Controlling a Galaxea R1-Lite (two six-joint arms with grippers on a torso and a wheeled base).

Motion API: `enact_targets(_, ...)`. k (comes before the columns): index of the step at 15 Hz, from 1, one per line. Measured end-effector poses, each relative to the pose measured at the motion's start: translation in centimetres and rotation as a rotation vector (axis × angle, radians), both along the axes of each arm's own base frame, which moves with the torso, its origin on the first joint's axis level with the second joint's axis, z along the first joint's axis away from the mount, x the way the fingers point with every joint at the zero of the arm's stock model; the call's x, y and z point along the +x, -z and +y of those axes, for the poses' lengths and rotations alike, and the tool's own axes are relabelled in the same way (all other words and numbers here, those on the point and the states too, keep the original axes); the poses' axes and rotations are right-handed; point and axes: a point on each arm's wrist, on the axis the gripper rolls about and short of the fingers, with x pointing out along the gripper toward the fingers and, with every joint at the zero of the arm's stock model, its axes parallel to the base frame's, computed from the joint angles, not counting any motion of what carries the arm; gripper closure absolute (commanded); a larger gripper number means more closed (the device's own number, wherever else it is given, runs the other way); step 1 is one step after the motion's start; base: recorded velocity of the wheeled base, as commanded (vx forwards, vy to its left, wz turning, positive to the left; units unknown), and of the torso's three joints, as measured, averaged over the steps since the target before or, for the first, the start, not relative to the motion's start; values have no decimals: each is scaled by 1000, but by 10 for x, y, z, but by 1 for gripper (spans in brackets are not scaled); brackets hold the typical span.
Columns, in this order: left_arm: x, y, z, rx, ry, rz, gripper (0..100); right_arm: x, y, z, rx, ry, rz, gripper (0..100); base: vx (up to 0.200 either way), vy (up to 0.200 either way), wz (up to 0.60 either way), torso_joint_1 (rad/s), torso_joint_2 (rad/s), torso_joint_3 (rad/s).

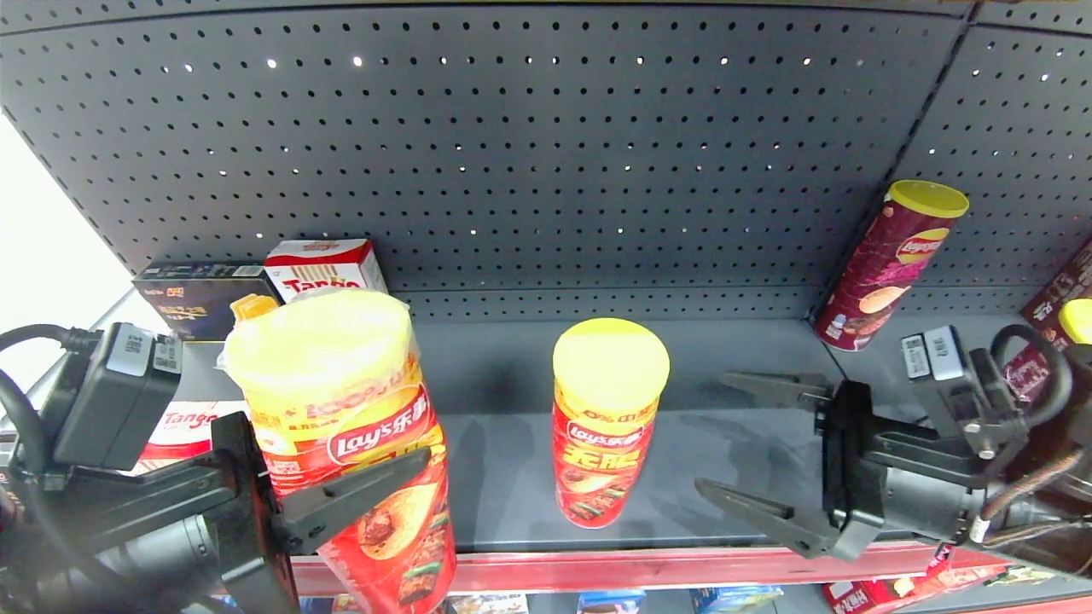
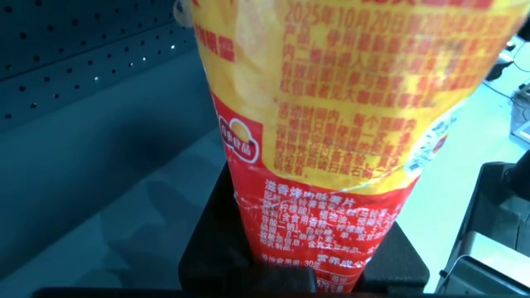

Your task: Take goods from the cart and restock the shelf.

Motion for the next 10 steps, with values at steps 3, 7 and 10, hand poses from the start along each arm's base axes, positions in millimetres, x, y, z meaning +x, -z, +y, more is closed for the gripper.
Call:
enact_targets(3, -1, 2, 1, 4, -1, 8, 100, -24, -9, -16, 6, 80, -3, 0, 0, 0, 0, 0, 0, 0)
enact_targets(7, -3, 7, 2, 12, -2, 20, 100, -61, -6, -51, 6, 240, 6, 0, 0, 0, 0, 0, 0, 0)
enact_targets(10, -3, 5, 2, 10, -1, 12, 100, -82, 7, -78, 19, 385, 9, 0, 0, 0, 0, 0, 0, 0)
